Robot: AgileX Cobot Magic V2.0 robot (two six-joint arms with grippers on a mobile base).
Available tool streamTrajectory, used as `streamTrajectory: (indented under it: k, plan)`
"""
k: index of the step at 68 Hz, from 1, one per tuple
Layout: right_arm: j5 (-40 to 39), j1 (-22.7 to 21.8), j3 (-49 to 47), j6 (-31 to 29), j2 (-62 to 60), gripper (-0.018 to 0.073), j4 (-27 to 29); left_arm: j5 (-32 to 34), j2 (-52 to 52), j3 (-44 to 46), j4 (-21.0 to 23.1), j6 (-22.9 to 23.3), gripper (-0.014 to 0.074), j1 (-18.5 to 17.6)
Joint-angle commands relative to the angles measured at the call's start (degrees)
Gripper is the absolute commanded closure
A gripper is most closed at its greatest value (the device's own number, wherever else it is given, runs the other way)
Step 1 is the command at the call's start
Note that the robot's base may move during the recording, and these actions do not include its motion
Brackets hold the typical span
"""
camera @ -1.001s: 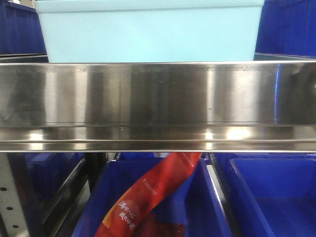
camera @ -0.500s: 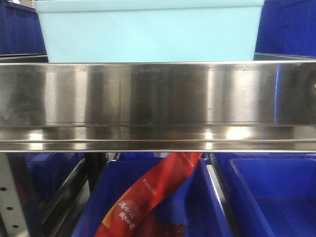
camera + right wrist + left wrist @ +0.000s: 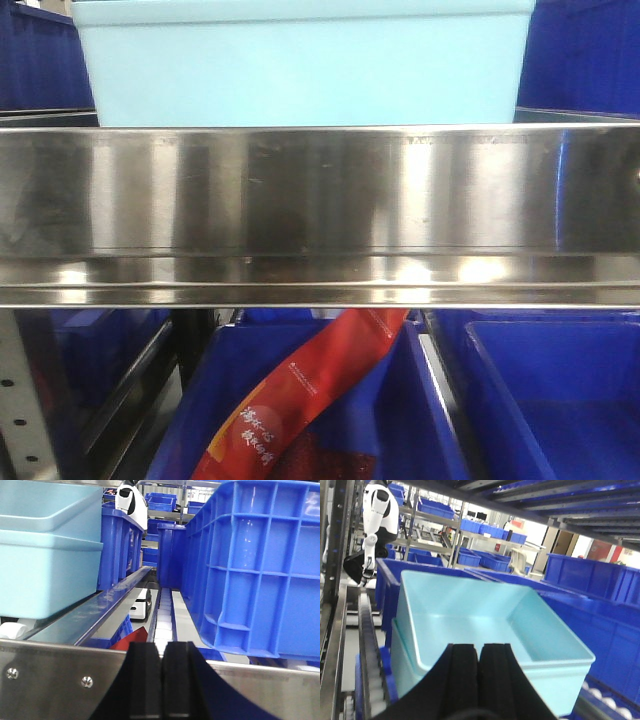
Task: Move two blue bins to right shelf middle
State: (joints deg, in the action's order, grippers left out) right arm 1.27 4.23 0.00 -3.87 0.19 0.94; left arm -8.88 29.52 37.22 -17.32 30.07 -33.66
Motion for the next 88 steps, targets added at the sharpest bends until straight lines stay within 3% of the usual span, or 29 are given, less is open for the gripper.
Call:
streamTrajectory:
  k: [1,6,13,17,35,44,62,88]
  plan:
    - [-0.9,-0.4,0.0,0.3,-0.2,0.0725,0.3,0.5,-2.2,-2.5,0.1,-1.3,0.0696,-0.2]
    - [-0.9,-0.4,0.0,0.3,-0.2,0.0725,0.3,0.9,-5.2,-6.4,2.1,-7.6,0.0696,0.6]
    - [-0.9,-0.4,0.0,0.3,-0.2,0.0725,0.3,1.2,-10.4,-13.1,10.0,-24.2,0.0696,2.8]
    - [-0.9,-0.4,0.0,0.3,-0.2,0.0725,0.3,1.9,-13.2,-17.4,13.4,-29.3,0.0696,4.9]
    - [-0.9,-0.4,0.0,0.3,-0.2,0.0725,0.3,5.3,-23.5,-28.5,14.5,-29.5,0.0696,16.3]
    - [-0.9,-0.4,0.0,0.3,-0.2,0.0725,0.3,5.3,-28.3,-32.2,14.5,-29.5,0.0696,20.1]
    - [-0.9,-0.4,0.0,0.3,-0.2,0.0725,0.3,5.8,-29.5,-37.2,14.5,-29.5,0.0696,20.9]
    - [-0.9,-0.4,0.0,0.3,-0.2,0.0725,0.3,8.4,-29.5,-37.2,15.0,-30.1,0.0696,20.9]
